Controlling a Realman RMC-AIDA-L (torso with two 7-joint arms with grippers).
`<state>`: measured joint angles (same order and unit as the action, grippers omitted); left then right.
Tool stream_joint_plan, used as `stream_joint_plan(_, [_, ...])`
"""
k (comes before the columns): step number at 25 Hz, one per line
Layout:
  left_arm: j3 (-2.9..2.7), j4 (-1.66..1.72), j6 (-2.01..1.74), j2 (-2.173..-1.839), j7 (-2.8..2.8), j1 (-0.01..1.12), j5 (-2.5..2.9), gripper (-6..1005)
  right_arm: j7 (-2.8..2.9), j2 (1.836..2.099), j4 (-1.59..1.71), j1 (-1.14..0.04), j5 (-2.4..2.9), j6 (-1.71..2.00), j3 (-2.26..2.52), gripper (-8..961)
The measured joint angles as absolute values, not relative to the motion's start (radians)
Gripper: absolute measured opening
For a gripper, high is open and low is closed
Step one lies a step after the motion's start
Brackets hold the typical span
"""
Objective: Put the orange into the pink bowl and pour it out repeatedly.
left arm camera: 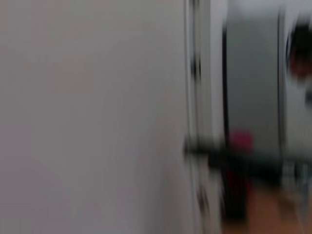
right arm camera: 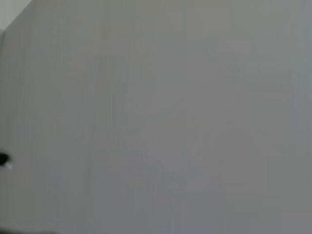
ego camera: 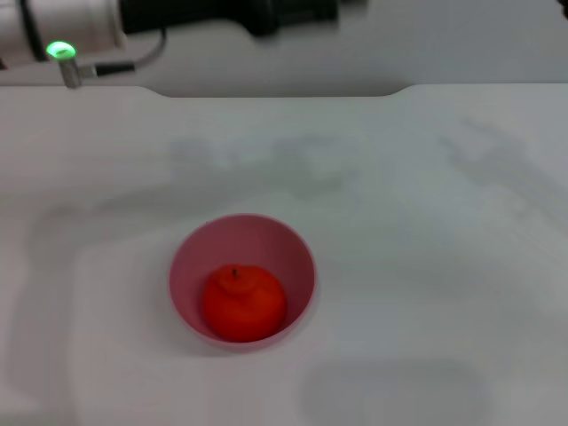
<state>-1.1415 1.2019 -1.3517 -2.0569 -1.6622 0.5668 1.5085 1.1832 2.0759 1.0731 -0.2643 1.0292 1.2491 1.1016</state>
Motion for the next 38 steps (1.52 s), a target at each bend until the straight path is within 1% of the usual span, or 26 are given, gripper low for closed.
stream_joint_plan(3, [-1.105, 1.067, -1.321, -2.057, -1.441, 0.533, 1.248, 706, 1.117, 2.075, 1.029, -0.261, 0.974, 1.257, 1.091, 524])
stream_joint_plan(4, [-1.105, 1.067, -1.321, -2.057, -1.441, 0.533, 1.248, 705, 1.096, 2.075, 1.013, -0.259, 0.955, 1.262, 1.083, 524])
stream_joint_plan(5, [-1.091, 0.929, -1.307, -2.06, -1.257, 0.506, 1.048, 705, 1.078, 2.075, 1.0, -0.256, 0.939, 1.266, 1.075, 524])
stream_joint_plan(12, [-1.121, 0.658, -1.328, -2.072, -0.782, 0.446, 0.599, 697, 0.841, 2.076, 0.809, -0.237, 0.719, 1.311, 1.021, 524])
stream_joint_plan(13, [-1.121, 0.658, -1.328, -2.072, -0.782, 0.446, 0.599, 697, 0.811, 2.075, 0.78, -0.238, 0.686, 1.318, 1.013, 524])
stream_joint_plan(16, [-1.161, 0.501, -1.357, -2.073, -0.599, 0.437, 0.35, 697, 0.701, 2.075, 0.68, -0.25, 0.576, 1.335, 0.992, 524])
stream_joint_plan(19, [-1.171, 0.395, -1.375, -2.074, -0.514, 0.437, 0.221, 697, 0.599, 2.075, 0.596, -0.265, 0.472, 1.339, 0.983, 524])
stream_joint_plan(25, [-1.167, 0.262, -1.379, -2.073, -0.427, 0.427, 0.12, 697, 0.457, 2.076, 0.483, -0.296, 0.3, 1.339, 0.976, 524])
stream_joint_plan(29, [-1.164, 0.205, -1.369, -2.073, -0.41, 0.424, 0.09, 697, 0.438, 2.074, 0.436, -0.318, 0.276, 1.339, 0.963, 524])
stream_joint_plan(38, [-1.168, 0.186, -1.367, -2.072, -0.408, 0.42, 0.083, 697, 0.437, 2.074, 0.4, -0.344, 0.273, 1.339, 0.933, 524])
